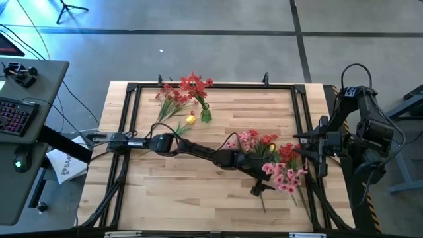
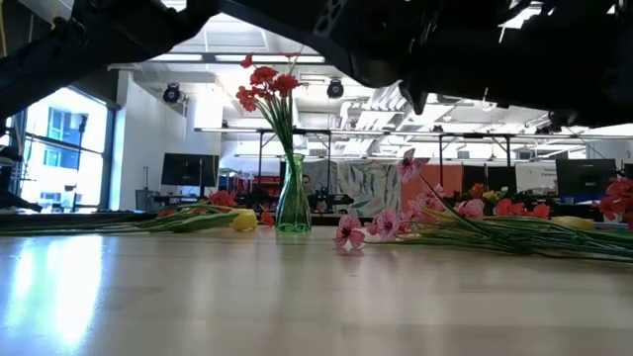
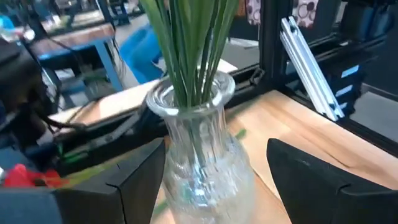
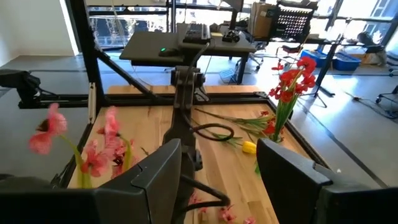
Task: Sort flowers into vase by color
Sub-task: Move the transparent vase to the top of the table
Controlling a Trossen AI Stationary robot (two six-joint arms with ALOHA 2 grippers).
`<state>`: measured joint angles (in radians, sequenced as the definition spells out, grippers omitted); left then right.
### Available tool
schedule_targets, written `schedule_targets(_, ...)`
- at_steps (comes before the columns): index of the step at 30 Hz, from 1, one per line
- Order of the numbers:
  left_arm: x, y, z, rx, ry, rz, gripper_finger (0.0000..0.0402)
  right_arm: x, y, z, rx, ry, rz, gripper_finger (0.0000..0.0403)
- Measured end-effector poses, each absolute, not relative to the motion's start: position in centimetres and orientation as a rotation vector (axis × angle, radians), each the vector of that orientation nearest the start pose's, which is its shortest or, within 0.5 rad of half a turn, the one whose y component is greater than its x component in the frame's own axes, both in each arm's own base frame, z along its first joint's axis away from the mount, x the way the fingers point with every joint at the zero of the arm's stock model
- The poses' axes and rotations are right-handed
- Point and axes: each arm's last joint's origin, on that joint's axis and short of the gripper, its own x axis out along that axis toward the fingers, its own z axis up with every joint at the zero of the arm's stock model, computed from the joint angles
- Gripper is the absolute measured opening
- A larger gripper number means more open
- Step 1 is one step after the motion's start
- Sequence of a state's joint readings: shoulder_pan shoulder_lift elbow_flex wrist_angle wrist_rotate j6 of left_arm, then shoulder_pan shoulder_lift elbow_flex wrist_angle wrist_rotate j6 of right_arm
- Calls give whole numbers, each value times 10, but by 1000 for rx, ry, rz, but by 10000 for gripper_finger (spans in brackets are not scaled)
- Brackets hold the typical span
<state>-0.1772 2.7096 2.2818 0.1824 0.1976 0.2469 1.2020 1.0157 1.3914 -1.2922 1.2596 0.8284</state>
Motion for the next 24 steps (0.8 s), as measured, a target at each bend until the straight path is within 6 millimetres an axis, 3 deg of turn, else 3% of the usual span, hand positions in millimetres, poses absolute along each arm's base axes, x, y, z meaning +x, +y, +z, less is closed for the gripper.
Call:
schedule_targets(6, 594, -114, 114, 252, 143, -402, 268, 74, 114, 413, -42, 240, -175, 208)
schedule_targets(13, 596, -116, 96, 248, 54, -408, 269, 74, 114, 413, -43, 239, -177, 208)
schedule_targets(19, 594, -123, 97, 226, 37, -470, 269, 74, 114, 413, -42, 239, -176, 208)
schedule_targets(24, 591, -127, 107, 184, 172, -519, 269, 74, 115, 413, -38, 253, -163, 208)
